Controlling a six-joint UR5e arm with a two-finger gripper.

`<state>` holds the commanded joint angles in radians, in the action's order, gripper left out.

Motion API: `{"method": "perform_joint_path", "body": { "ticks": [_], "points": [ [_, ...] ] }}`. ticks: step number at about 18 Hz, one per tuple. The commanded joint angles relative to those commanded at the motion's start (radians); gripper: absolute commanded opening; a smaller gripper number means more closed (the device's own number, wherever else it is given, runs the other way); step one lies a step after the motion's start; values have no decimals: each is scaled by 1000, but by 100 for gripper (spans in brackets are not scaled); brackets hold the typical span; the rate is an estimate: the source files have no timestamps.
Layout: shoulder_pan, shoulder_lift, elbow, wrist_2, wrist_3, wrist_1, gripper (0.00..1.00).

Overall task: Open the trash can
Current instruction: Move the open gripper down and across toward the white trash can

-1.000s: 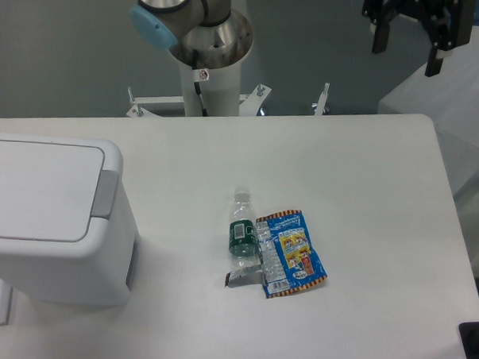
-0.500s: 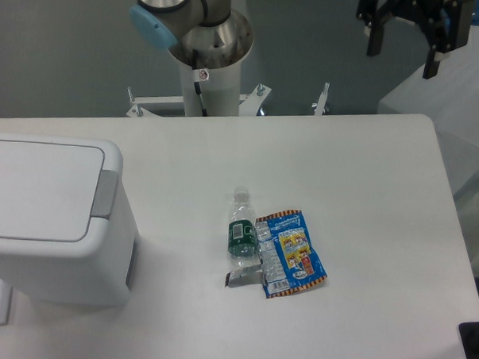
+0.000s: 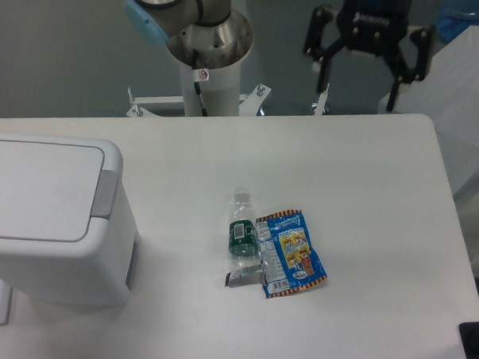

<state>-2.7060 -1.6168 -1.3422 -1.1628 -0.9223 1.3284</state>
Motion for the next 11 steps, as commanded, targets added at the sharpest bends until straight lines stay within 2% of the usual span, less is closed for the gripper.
{"method": "perform_joint_path", "body": {
  "ticks": [5, 11],
  "points": [
    [40, 11, -24, -9, 140, -3, 100],
    [135, 20, -78, -12, 318, -11, 100]
  ]
}}
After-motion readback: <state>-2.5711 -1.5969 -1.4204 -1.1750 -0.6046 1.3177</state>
